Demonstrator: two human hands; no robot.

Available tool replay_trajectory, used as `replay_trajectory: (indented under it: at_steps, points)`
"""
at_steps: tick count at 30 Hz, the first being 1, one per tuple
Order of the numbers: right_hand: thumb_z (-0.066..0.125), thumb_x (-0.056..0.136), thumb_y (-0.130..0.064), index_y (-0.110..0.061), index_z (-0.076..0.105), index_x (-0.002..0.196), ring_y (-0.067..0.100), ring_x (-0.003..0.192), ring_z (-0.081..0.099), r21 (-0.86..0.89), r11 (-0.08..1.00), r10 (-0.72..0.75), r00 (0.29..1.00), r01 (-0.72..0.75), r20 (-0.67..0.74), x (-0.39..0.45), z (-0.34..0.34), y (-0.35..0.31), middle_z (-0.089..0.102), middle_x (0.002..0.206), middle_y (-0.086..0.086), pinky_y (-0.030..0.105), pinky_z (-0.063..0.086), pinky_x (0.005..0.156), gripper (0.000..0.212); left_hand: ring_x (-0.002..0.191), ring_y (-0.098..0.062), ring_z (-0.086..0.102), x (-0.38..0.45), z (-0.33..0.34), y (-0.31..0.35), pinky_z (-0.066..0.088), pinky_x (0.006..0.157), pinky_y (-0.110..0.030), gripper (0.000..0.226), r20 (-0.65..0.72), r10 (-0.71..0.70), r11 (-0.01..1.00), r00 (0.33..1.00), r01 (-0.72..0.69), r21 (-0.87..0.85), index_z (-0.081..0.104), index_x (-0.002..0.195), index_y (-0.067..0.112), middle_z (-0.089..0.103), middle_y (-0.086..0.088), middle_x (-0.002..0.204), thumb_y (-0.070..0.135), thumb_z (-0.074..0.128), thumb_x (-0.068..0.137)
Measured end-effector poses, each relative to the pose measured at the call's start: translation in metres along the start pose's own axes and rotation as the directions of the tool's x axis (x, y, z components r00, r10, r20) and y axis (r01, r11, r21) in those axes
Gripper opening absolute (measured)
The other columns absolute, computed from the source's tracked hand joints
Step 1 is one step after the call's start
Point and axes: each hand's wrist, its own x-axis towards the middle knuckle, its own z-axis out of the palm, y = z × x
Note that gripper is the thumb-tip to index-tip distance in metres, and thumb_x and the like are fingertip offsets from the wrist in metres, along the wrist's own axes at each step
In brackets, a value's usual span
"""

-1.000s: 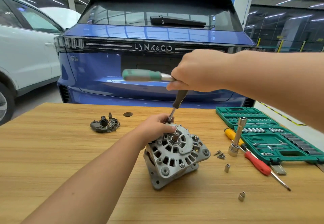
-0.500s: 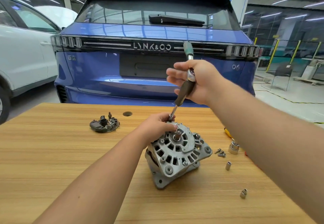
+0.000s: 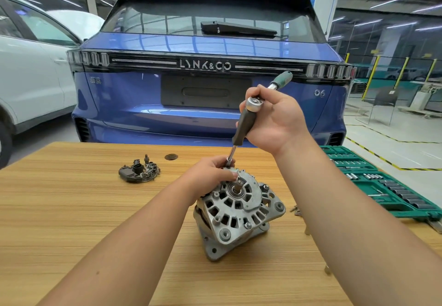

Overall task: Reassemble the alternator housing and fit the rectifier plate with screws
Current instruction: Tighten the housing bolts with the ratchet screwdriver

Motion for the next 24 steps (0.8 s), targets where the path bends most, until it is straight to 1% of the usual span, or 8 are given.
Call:
replay_trajectory:
  at_steps: [3, 6, 11, 16, 19, 21, 23, 24]
  points:
    - [0.062, 0.079, -0.007, -0.018, 0.069, 0.078, 0.013, 0.081, 0.047, -0.021, 1.000, -0.015, 0.984, 0.019, 0.178, -0.003, -0.015, 0.005, 0.061, 0.086, -0.007, 0.034, 0.031, 0.089, 0.013, 0.082, -0.008, 0.073, 0.001, -0.001, -0.001, 0.055, 0.076, -0.027, 0.026, 0.000, -0.004, 1.000, 1.000, 0.004, 0.006, 0.069, 0.107, 0.042, 0.077, 0.015, 0.098, 0.026, 0.078, 0.087]
    - [0.063, 0.075, 0.001, -0.026, 0.054, 0.090, 0.014, 0.085, 0.058, -0.077, 0.995, -0.037, 0.962, 0.060, 0.271, 0.002, -0.026, 0.008, 0.063, 0.094, -0.009, 0.036, 0.036, 0.086, 0.032, 0.087, -0.009, 0.076, 0.002, -0.001, -0.002, 0.057, 0.082, -0.031, 0.027, 0.014, -0.009, 1.000, 1.000, 0.010, -0.008, 0.070, 0.108, 0.039, 0.077, 0.014, 0.098, 0.024, 0.078, 0.088]
    - [0.098, 0.044, -0.005, -0.028, 0.063, 0.083, 0.018, 0.087, 0.064, -0.057, 0.997, -0.028, 0.944, 0.050, 0.328, 0.010, -0.029, 0.008, 0.064, 0.094, -0.005, 0.044, 0.041, 0.086, 0.058, 0.085, -0.005, 0.075, 0.004, -0.001, -0.003, 0.053, 0.078, -0.027, 0.026, 0.022, -0.014, 1.000, 1.000, 0.015, -0.015, 0.071, 0.108, 0.037, 0.077, 0.015, 0.098, 0.023, 0.077, 0.088]
    - [0.064, 0.076, 0.009, -0.027, 0.061, 0.072, 0.018, 0.085, 0.059, -0.116, 0.976, -0.144, 0.945, 0.185, 0.293, 0.008, -0.020, 0.013, 0.060, 0.088, -0.005, 0.043, 0.041, 0.080, 0.037, 0.073, 0.002, 0.071, 0.007, -0.004, -0.004, 0.048, 0.057, -0.012, 0.027, 0.049, -0.023, 0.999, 0.999, 0.025, -0.030, 0.071, 0.109, 0.039, 0.076, 0.020, 0.092, 0.022, 0.077, 0.088]
    - [0.062, 0.083, 0.012, -0.028, 0.060, 0.068, 0.016, 0.085, 0.063, -0.129, 0.909, -0.371, 0.910, 0.397, 0.188, 0.003, -0.016, 0.028, 0.064, 0.100, -0.001, 0.034, 0.045, 0.080, 0.042, 0.070, 0.002, 0.070, 0.008, -0.006, -0.004, 0.046, 0.051, -0.010, 0.028, 0.064, -0.017, 1.000, 0.998, 0.018, -0.017, 0.072, 0.112, 0.036, 0.076, 0.020, 0.090, 0.020, 0.076, 0.089]
    - [0.067, 0.085, 0.007, -0.026, 0.062, 0.069, 0.015, 0.093, 0.067, -0.388, 0.665, -0.636, 0.756, 0.638, 0.153, -0.001, -0.017, 0.042, 0.066, 0.110, 0.001, 0.030, 0.049, 0.084, 0.038, 0.076, -0.003, 0.073, 0.008, -0.006, -0.004, 0.049, 0.055, -0.013, 0.031, 0.081, -0.016, 1.000, 0.997, 0.017, -0.007, 0.071, 0.116, 0.034, 0.078, 0.012, 0.100, 0.019, 0.075, 0.089]
    - [0.067, 0.087, 0.011, -0.011, 0.062, 0.073, 0.027, 0.104, 0.065, -0.634, 0.127, -0.814, 0.446, 0.763, 0.373, -0.002, -0.022, 0.052, 0.066, 0.115, 0.013, 0.031, 0.050, 0.090, 0.026, 0.073, -0.003, 0.073, 0.008, -0.006, -0.003, 0.050, 0.055, -0.015, 0.030, 0.095, -0.015, 1.000, 0.995, 0.014, 0.010, 0.071, 0.115, 0.032, 0.078, 0.010, 0.099, 0.018, 0.075, 0.090]
    - [0.066, 0.086, 0.014, -0.004, 0.063, 0.072, 0.034, 0.106, 0.063, -0.650, -0.116, -0.792, 0.325, 0.751, 0.517, -0.001, -0.025, 0.053, 0.066, 0.115, 0.019, 0.032, 0.049, 0.092, 0.023, 0.068, 0.001, 0.071, 0.007, -0.007, -0.003, 0.050, 0.054, -0.013, 0.026, 0.098, -0.006, 1.000, 0.995, 0.004, 0.023, 0.070, 0.109, 0.036, 0.078, 0.015, 0.091, 0.018, 0.076, 0.090]
